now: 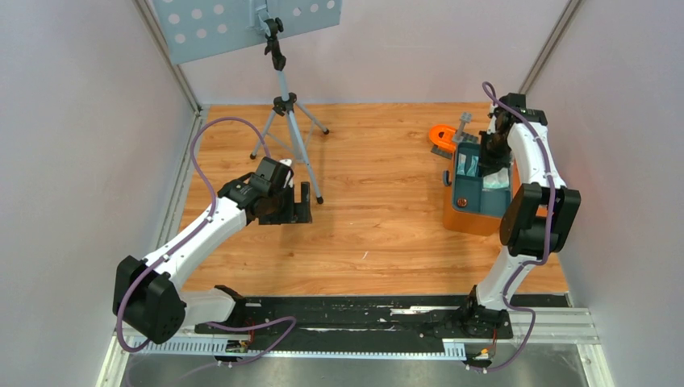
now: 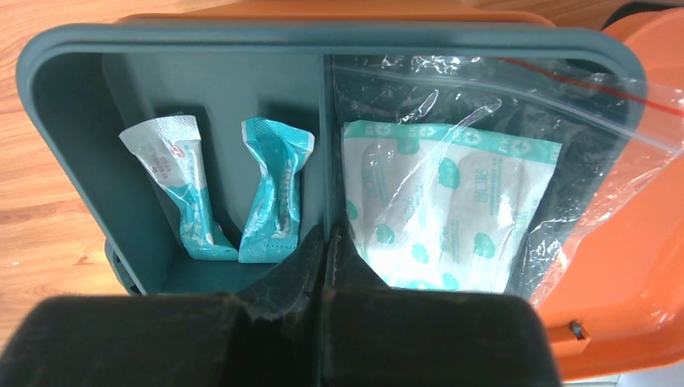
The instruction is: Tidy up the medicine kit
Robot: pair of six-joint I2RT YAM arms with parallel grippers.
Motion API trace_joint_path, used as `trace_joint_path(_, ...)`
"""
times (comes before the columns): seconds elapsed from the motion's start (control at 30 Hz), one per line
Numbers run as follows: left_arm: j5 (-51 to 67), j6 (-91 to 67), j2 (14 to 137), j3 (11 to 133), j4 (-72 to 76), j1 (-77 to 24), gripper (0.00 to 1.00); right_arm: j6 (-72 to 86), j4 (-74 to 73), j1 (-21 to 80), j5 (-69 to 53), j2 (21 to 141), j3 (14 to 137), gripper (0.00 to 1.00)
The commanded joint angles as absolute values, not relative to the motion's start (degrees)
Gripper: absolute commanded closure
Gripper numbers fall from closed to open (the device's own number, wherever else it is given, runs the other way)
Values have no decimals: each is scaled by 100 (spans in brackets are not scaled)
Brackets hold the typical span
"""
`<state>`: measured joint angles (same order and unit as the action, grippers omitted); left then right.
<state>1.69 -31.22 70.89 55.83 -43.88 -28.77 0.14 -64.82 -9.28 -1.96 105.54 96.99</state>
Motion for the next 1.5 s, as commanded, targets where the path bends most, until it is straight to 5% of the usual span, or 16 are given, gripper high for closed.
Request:
trace_joint_path(0.0, 212, -3147, 7057, 5770, -4313, -2848, 0, 181, -6796, -855, -181, 10489, 10086, 100)
trace_joint_path(1.07, 126, -3202, 6900, 5723, -4421, -2848, 0, 298, -6675, -743, -162, 11072, 9486, 100)
trace_joint_path(1.47, 124, -3203, 6832, 5698, -4399, -2848, 1, 285, -6468, 721, -619, 10521, 8645, 100)
